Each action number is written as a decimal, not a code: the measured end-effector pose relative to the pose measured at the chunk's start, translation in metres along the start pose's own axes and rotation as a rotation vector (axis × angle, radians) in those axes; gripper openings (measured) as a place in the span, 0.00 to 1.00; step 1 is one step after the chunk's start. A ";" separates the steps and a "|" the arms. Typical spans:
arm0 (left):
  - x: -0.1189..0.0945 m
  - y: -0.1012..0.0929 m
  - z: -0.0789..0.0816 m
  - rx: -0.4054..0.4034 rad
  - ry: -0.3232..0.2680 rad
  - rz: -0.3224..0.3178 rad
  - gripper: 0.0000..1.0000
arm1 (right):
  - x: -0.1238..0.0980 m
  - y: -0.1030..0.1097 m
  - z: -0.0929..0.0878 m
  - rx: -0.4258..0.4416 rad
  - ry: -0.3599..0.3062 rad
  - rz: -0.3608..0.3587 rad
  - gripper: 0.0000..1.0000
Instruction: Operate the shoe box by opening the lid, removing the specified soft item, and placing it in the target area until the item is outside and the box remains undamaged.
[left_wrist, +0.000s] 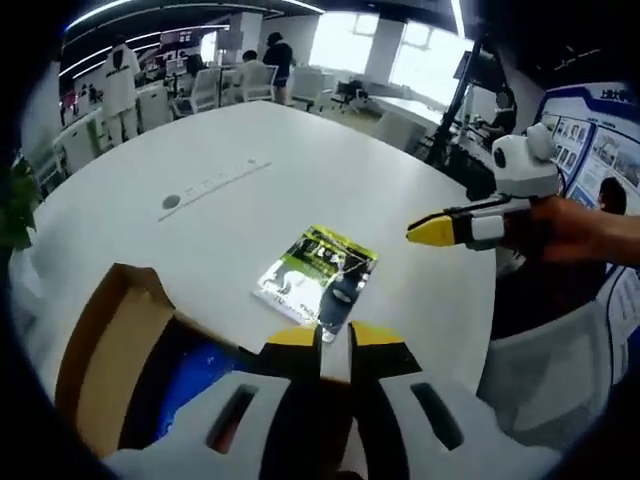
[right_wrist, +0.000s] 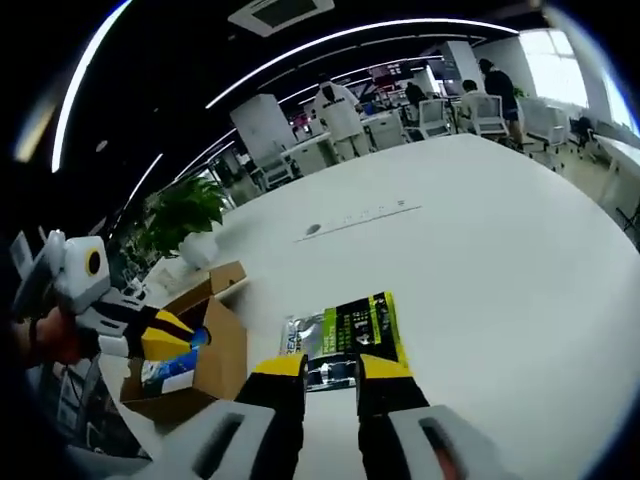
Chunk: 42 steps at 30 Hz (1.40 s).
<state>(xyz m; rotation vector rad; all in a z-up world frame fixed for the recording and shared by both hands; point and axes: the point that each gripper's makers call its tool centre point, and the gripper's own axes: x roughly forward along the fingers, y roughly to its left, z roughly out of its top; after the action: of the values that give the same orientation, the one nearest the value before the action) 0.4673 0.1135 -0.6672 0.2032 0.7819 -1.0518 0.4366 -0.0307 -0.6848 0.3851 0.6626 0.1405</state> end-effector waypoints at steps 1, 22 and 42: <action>-0.003 0.001 0.000 -0.004 -0.004 0.001 0.10 | -0.001 0.002 -0.001 -0.008 0.002 0.002 0.16; -0.071 0.030 -0.041 -0.128 -0.091 0.053 0.15 | -0.003 0.052 -0.025 -0.088 0.037 0.071 0.20; -0.130 0.067 -0.078 -0.202 -0.148 0.138 0.22 | 0.017 0.121 -0.042 -0.173 0.084 0.192 0.24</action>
<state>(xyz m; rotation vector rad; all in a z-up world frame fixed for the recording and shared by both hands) 0.4524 0.2774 -0.6510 0.0068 0.7241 -0.8414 0.4231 0.0978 -0.6781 0.2767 0.6897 0.3957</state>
